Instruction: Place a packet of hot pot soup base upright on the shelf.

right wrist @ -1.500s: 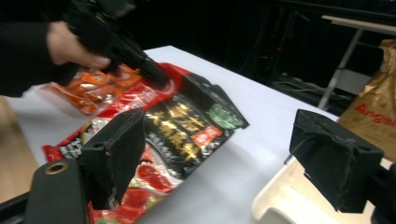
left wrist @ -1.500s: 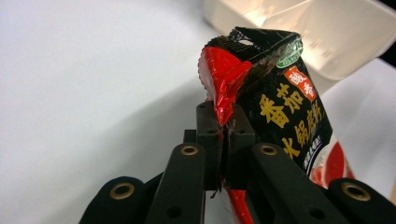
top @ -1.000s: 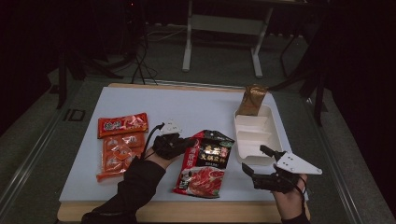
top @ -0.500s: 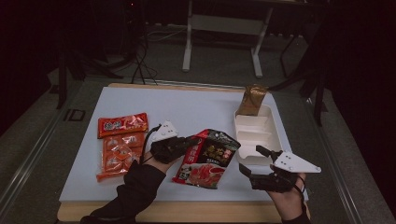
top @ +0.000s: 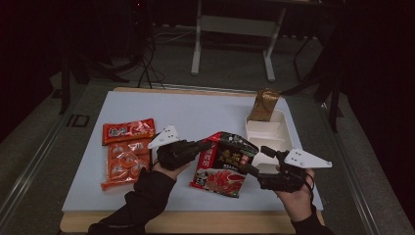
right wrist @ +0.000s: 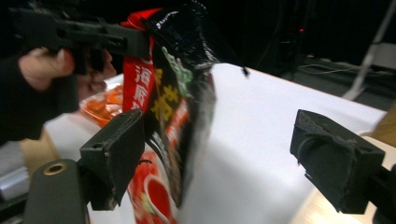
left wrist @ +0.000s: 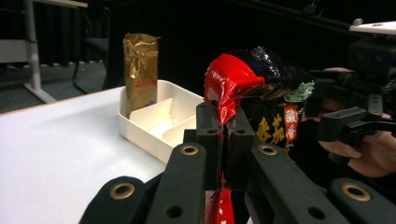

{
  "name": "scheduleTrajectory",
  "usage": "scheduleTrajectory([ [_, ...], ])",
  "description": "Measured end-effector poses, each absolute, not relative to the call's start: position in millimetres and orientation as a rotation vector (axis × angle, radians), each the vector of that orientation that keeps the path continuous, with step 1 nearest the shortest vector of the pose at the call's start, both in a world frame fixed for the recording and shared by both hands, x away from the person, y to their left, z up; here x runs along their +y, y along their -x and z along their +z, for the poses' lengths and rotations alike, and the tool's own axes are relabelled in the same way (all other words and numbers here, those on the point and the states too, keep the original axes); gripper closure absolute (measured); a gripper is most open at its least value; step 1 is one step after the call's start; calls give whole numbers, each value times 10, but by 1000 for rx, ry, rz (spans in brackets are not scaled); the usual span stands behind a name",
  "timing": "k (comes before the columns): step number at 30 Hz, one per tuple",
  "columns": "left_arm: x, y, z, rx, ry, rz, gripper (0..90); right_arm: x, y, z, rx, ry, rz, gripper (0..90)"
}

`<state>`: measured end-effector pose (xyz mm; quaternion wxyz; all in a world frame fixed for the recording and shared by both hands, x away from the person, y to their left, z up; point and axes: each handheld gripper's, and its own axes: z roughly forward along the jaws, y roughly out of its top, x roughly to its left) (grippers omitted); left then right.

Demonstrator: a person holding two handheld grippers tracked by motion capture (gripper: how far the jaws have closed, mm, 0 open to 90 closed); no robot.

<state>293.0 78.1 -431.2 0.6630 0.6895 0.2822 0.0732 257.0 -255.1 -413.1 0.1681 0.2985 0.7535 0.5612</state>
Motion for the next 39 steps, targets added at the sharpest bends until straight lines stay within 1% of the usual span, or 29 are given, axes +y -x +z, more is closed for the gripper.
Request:
scheduleTrajectory([
  [3,768,-2942,-4335,649,-1547,145,876,-2537,-2605,-4126,2168,-861,1634,193],
  [4,762,-2946,-4343,652,-1544,137,876,-2526,-2627,-4117,2188,-864,1673,248],
  [5,758,-2944,-4354,658,-1537,141,876,-2520,-2637,-4111,2194,-866,1683,264],
  [6,753,-2946,-4362,658,-1536,138,876,-2511,-2647,-4104,2203,-866,1680,312],
  [7,744,-2947,-4366,659,-1539,141,875,-2506,-2663,-4100,2220,-862,1689,330],
  [8,739,-2940,-4379,662,-1527,143,875,-2501,-2672,-4099,2220,-865,1701,368],
  [9,733,-2940,-4384,660,-1525,142,875,-2492,-2688,-4098,2243,-862,1714,449],
  [13,727,-2944,-4386,663,-1519,144,874,-2437,-2716,-4105,2284,-856,1704,535],
  [16,722,-2933,-4376,653,-1522,148,875,-2425,-2741,-4095,2285,-854,1725,681],
  [18,725,-2930,-4365,647,-1538,153,874,-2431,-2756,-4081,2294,-866,1730,718],
  [20,730,-2907,-4356,635,-1537,166,874,-2427,-2752,-4048,2297,-858,1699,741],
  [22,738,-2901,-4341,633,-1530,152,872,-2422,-2733,-4000,2281,-849,1689,757],
  [24,737,-2882,-4313,620,-1526,175,869,-2420,-2724,-3949,2270,-840,1691,763],
  [26,746,-2879,-4276,617,-1524,169,863,-2420,-2729,-3900,2272,-829,1683,767],
  [33,785,-2899,-4198,607,-1545,151,796,-2414,-2746,-3746,2275,-786,1676,774],
  [35,790,-2898,-4185,617,-1547,153,747,-2421,-2767,-3715,2275,-783,1689,774],
  [37,805,-2907,-4178,631,-1554,158,630,-2430,-2775,-3673,2268,-768,1689,774],
  [39,819,-2901,-4174,642,-1566,175,551,-2433,-2777,-3634,2258,-748,1684,773],
])
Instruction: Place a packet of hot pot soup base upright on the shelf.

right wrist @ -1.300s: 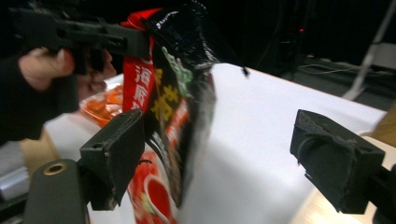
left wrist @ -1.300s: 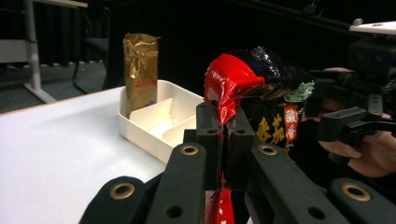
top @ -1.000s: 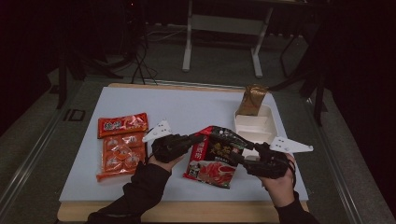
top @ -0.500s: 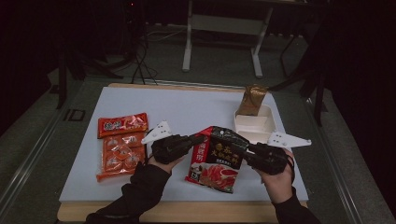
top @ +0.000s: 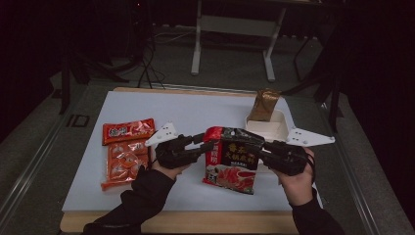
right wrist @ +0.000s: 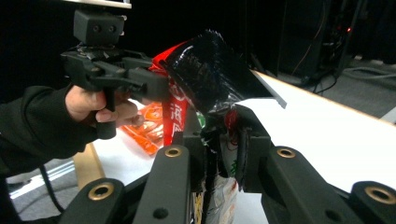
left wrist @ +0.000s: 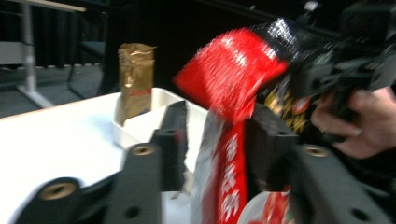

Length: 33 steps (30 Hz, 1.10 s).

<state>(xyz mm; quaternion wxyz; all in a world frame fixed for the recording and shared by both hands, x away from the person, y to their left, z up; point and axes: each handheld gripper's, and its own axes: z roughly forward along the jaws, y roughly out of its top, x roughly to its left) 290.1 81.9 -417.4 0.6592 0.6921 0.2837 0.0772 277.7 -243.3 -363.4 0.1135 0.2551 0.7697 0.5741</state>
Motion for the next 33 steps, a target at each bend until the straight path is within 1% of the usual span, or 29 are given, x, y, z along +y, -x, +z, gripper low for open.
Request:
scheduleTrajectory([
  [8,886,-2872,-4175,664,-1582,153,237,-2511,-2859,-3460,2220,-732,1708,772],
  [9,893,-2860,-4177,659,-1582,155,221,-2524,-2872,-3444,2212,-733,1713,772],
  [11,904,-2826,-4173,665,-1584,178,221,-2554,-2900,-3414,2200,-740,1712,771],
  [20,1017,-2741,-4230,672,-1611,151,137,-2732,-2990,-3257,2130,-754,1705,771],
  [22,1043,-2728,-4249,677,-1630,149,68,-2774,-3012,-3223,2110,-758,1693,771],
  [25,1084,-2706,-4289,685,-1636,136,24,-2849,-3064,-3183,2082,-776,1671,771],
  [31,1154,-2654,-4378,695,-1649,160,18,-3019,-3209,-3153,2041,-808,1651,771],
  [33,1174,-2649,-4422,686,-1657,146,19,-3076,-3262,-3168,2028,-806,1658,770],
])
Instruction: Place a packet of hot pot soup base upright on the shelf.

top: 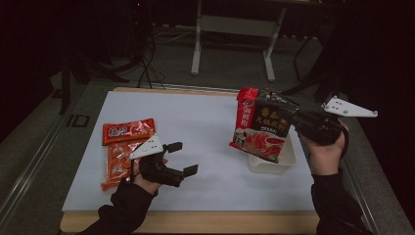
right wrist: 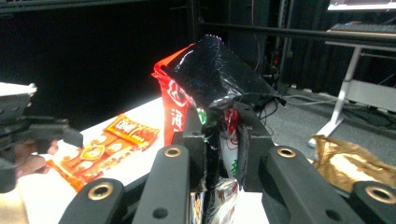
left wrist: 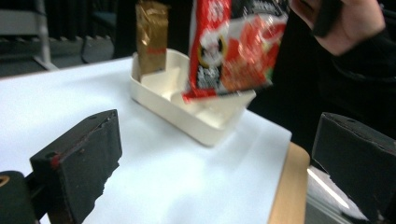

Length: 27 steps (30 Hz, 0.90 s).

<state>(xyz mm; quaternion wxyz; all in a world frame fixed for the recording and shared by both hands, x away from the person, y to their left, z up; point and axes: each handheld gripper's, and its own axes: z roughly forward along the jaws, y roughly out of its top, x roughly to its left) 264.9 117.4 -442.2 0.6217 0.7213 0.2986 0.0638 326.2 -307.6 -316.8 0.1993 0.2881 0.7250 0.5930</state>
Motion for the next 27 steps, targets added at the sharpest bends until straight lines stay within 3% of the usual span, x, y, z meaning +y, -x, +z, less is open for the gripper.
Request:
scheduleTrajectory([
  [8,1188,-2561,-4656,639,-1741,211,20,-3258,-3477,-3236,2004,-857,1619,770],
  [27,1374,-2465,-4938,701,-1746,165,22,-3548,-3987,-3382,1948,-966,1517,769],
])
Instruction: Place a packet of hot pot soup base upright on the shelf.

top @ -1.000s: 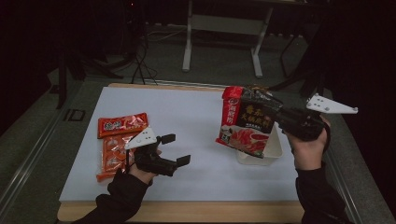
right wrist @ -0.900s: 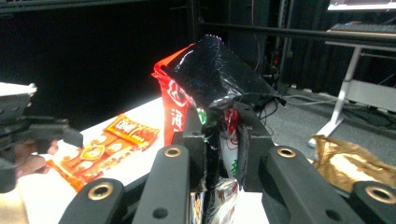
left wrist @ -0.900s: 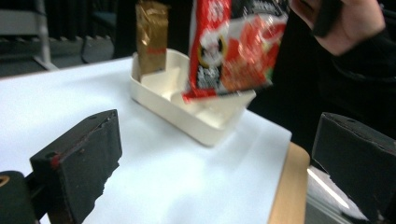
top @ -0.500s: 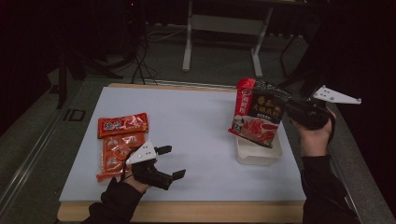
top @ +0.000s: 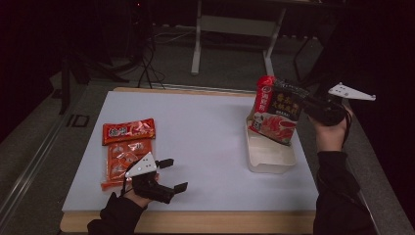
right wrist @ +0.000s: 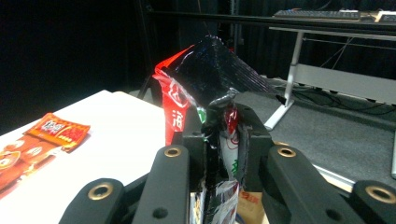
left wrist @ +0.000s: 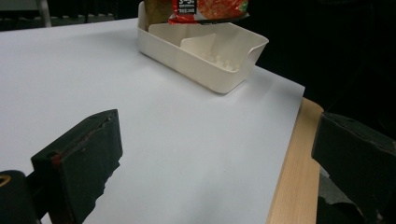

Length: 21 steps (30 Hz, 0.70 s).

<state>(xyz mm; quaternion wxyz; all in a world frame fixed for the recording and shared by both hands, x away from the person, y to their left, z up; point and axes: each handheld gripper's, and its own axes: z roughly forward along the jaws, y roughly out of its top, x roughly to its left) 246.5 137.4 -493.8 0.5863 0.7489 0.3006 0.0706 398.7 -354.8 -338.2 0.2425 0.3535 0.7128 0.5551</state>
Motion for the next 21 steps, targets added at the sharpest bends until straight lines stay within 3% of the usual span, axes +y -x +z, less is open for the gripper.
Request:
scheduleTrajectory([
  [21,1399,-2487,-5008,713,-1721,134,22,-3605,-4399,-3792,2026,-837,1499,763],
])
